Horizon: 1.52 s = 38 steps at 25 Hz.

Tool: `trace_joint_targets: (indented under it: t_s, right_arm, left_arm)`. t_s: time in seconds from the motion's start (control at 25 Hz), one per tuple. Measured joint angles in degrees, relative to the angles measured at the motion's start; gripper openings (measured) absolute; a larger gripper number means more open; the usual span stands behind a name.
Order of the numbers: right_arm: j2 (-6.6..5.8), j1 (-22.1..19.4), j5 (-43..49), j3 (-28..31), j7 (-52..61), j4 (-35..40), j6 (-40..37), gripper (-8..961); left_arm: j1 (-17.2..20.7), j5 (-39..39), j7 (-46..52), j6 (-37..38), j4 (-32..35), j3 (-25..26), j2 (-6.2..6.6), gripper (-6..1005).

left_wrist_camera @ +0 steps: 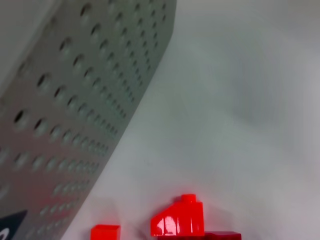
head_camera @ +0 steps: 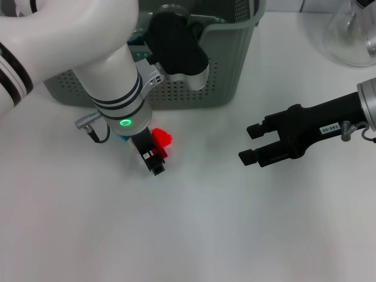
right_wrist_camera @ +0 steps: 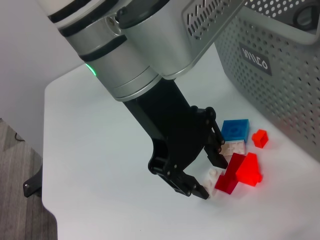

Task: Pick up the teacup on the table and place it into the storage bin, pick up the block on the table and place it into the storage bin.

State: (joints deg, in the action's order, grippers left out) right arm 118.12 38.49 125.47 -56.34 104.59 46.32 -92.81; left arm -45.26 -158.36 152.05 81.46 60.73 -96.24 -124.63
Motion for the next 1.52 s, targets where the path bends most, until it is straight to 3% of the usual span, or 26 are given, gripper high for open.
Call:
trace_joint_targets:
  t_s: [0.76, 1.0, 1.2, 1.28, 1.32, 1.36, 1.4, 1.44, 1.52]
  right_arm:
    - [0.0, 0.0, -0.1, 0.0, 0.0, 0.0, -0.1, 796]
    - [-0.02, -0.1, 0.0, 0.0, 0.0, 0.0, -0.4, 796]
    - [-0.5, -0.7, -0.1, 0.0, 0.0, 0.0, -0.5, 796]
    - [-0.7, -0.7, -0.2, 0.0, 0.0, 0.0, -0.5, 796]
    - [-0.73, -0.7, -0.2, 0.0, 0.0, 0.0, -0.6, 795]
    - [-0.77, -0.7, -0.2, 0.0, 0.0, 0.1, -0.6, 795]
    - [-0.8, -0.7, -0.2, 0.0, 0.0, 0.2, -0.5, 795]
    - [-0.8, -0.7, -0.2, 0.0, 0.0, 0.3, -0.5, 795]
    - [-0.76, -0.6, -0.2, 0.0, 0.0, 0.3, -0.6, 795]
  left_arm:
    - [-0.4, 0.1, 0.0, 0.9, -0.6, -0.2, 0.0, 450]
    - [3.6, -0.1, 0.5, 5.9, 8.6, 1.6, 0.2, 402]
    - [14.6, 6.3, -1.4, 13.8, 27.8, 11.2, 0.11, 404]
    - [18.1, 12.7, -2.9, 16.0, 35.4, 16.0, 0.24, 404]
    - [19.6, 20.5, -4.9, 17.4, 40.7, 21.7, 0.33, 405]
    - [19.7, 22.0, -5.3, 17.6, 41.5, 23.3, 0.35, 405]
    - [19.2, 29.0, -7.3, 17.9, 43.6, 30.8, 0.47, 405]
    - [19.2, 29.0, -7.3, 17.9, 43.6, 30.8, 0.47, 406]
    - [17.0, 32.3, -9.2, 17.0, 42.8, 37.0, 0.64, 406]
